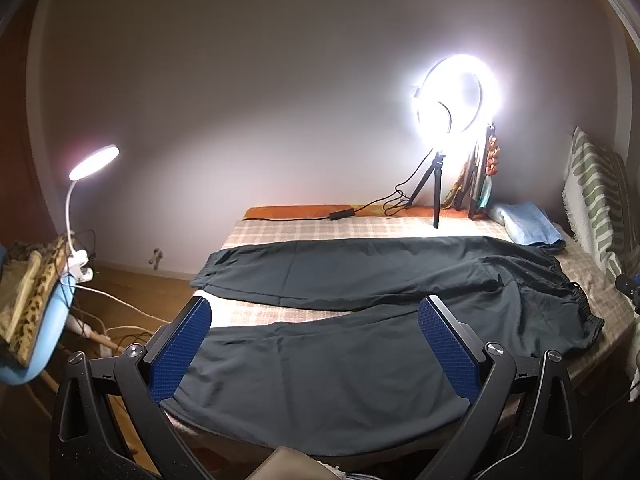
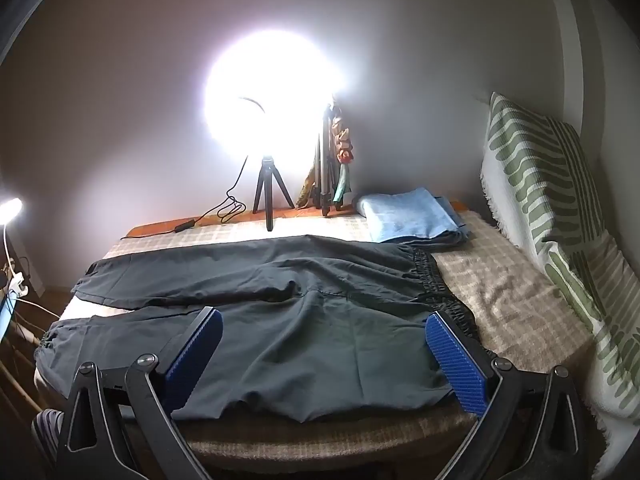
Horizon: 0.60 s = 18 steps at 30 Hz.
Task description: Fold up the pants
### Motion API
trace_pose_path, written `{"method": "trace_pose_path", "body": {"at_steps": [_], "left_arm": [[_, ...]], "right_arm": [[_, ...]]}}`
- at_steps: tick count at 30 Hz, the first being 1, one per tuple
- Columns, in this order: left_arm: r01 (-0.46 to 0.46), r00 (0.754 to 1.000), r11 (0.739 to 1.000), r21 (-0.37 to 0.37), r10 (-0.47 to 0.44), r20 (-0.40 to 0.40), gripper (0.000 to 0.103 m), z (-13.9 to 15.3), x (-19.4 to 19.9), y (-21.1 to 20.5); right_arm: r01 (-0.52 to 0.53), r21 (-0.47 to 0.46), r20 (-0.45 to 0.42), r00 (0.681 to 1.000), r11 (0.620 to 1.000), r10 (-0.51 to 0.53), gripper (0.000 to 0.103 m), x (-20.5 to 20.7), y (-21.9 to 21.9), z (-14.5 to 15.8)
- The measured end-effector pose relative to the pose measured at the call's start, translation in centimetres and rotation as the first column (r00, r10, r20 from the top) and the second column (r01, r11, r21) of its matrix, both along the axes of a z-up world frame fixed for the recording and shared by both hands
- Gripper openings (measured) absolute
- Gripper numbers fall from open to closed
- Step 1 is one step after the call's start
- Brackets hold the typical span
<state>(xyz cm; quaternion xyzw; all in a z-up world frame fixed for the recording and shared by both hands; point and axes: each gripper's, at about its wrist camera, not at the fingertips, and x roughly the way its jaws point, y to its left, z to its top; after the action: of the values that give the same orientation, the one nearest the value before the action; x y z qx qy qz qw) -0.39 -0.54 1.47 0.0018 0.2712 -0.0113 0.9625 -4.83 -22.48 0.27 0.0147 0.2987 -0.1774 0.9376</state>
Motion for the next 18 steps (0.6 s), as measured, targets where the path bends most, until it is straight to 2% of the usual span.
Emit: {"method": "trace_pose_path", "body": {"at_steps": [18], "left_arm": [[0.006,1.0,1.0,0.004,-0.006,0.02,0.102,0.04,-0.07,-0.67]], "right_arm": [[-0.002,0.017,-0.001,1.0,1.0,0.002,0.103,0.13,-0.26,-0.01]]}}
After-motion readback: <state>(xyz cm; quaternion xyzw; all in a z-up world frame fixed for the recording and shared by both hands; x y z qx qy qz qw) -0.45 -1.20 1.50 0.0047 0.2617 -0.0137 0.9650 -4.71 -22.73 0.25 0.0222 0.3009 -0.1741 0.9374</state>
